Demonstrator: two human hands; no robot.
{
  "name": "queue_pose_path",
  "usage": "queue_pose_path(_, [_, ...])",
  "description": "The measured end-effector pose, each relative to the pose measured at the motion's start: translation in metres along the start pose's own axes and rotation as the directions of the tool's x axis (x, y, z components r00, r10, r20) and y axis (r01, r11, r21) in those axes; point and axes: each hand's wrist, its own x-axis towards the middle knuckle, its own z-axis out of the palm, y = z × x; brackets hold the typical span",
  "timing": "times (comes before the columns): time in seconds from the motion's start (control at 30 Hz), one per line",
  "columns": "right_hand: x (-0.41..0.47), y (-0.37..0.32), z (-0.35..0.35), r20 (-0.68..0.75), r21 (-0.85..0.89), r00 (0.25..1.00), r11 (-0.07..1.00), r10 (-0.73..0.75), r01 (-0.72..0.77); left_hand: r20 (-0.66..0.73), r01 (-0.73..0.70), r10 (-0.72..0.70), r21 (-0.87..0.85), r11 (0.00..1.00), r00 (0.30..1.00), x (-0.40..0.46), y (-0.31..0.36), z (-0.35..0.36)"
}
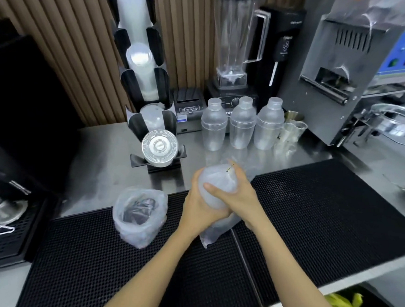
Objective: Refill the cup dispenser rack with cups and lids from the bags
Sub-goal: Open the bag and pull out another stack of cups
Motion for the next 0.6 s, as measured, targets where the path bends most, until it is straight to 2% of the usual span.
queue_pose_path(0.17, [-0.012,-0.017,0.039,0.1,0.053,0.992,0.996,-0.081,0.076,-0.182,-0.032,0.036,0.023,0.999,0.983,-0.023,-0.012,-0.042])
queue_pose_path(0.23, [-0.021,-0.021,0.059,0.176,0.057,0.979,0.994,-0.103,0.095,-0.238,0.012,-0.01,0.007,1.0,0.971,-0.037,-0.025,-0.059])
queue_pose_path(0.37, [-0.028,-0.019,0.086,0.26,0.046,0.96,0.994,-0.104,0.096,-0.215,0.145,-0.153,-0.052,0.988,0.965,-0.053,-0.053,-0.071])
queue_pose_path(0.43, [-0.027,-0.019,0.084,0.267,0.028,0.96,0.996,-0.083,0.079,-0.239,0.109,-0.107,-0.008,0.994,0.965,-0.054,-0.055,-0.068])
queue_pose_path(0.5, [-0.025,-0.021,0.076,0.251,0.006,0.964,0.996,-0.085,0.086,-0.174,0.07,-0.079,-0.056,0.996,0.982,-0.057,-0.052,-0.072])
queue_pose_path(0.57, [-0.027,-0.022,0.068,0.161,-0.047,0.977,0.987,-0.142,0.151,-0.109,0.001,-0.016,-0.137,0.991,0.994,-0.063,-0.047,-0.084])
queue_pose_path(0.6, [-0.029,-0.023,0.065,0.092,-0.085,0.978,0.977,-0.189,0.197,-0.156,-0.082,0.058,-0.153,0.985,0.986,-0.066,-0.041,-0.092])
